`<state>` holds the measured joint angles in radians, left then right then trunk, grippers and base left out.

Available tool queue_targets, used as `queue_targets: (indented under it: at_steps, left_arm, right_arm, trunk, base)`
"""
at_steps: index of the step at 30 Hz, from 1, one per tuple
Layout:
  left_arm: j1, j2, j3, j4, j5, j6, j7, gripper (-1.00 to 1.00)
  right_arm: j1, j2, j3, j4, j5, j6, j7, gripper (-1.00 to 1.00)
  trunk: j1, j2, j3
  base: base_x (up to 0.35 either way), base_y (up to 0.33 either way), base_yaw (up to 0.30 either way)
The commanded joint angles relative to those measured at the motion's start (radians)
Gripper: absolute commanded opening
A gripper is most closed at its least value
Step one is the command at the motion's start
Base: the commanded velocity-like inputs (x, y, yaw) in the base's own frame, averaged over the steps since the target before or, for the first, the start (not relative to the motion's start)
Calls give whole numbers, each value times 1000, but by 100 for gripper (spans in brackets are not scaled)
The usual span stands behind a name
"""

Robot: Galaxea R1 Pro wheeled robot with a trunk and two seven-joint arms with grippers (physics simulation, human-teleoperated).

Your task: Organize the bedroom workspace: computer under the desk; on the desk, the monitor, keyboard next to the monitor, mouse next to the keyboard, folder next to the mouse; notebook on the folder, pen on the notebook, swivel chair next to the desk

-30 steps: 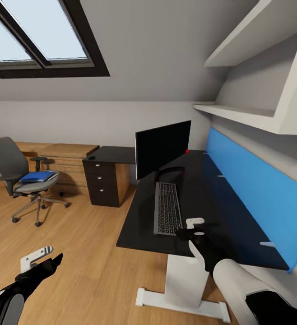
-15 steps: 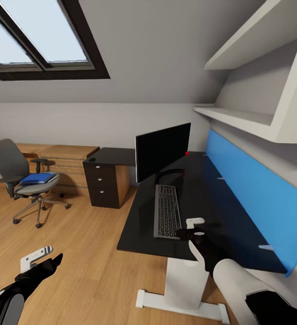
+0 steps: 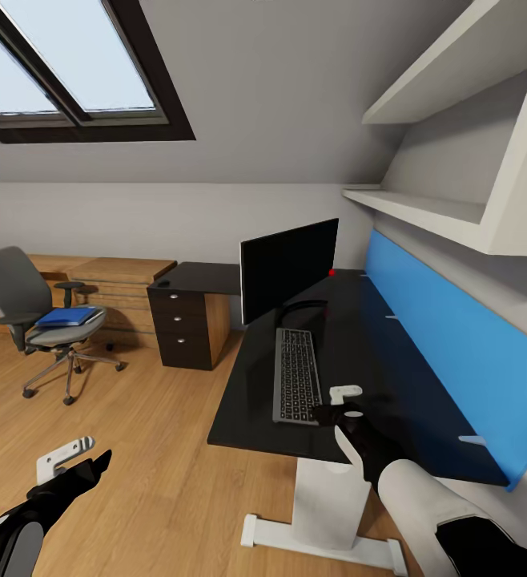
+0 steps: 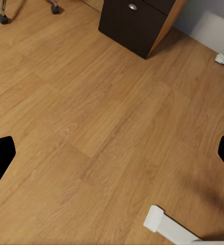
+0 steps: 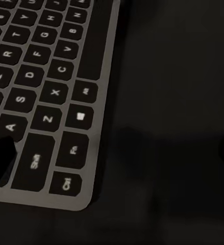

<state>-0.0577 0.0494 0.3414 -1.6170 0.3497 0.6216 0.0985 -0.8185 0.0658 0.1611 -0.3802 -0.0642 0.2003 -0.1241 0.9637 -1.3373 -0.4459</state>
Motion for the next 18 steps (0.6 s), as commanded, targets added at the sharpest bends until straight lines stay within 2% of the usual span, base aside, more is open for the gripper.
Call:
queue_targets:
  at_steps: [1, 18]
  left_arm:
    - [-1, 0, -1, -1, 11, 5, 9, 100]
    - [-1, -2, -3, -2, 11, 2, 6, 100]
  right_arm:
    - [-1, 0, 9, -2, -7, 6, -7, 100]
    - [-1, -3, 7, -7, -6, -55, -9, 100]
  trunk:
    - [0, -1, -1]
    - [0, -1, -1]
  base:
    - [0, 0, 0]
    - [14, 0, 0]
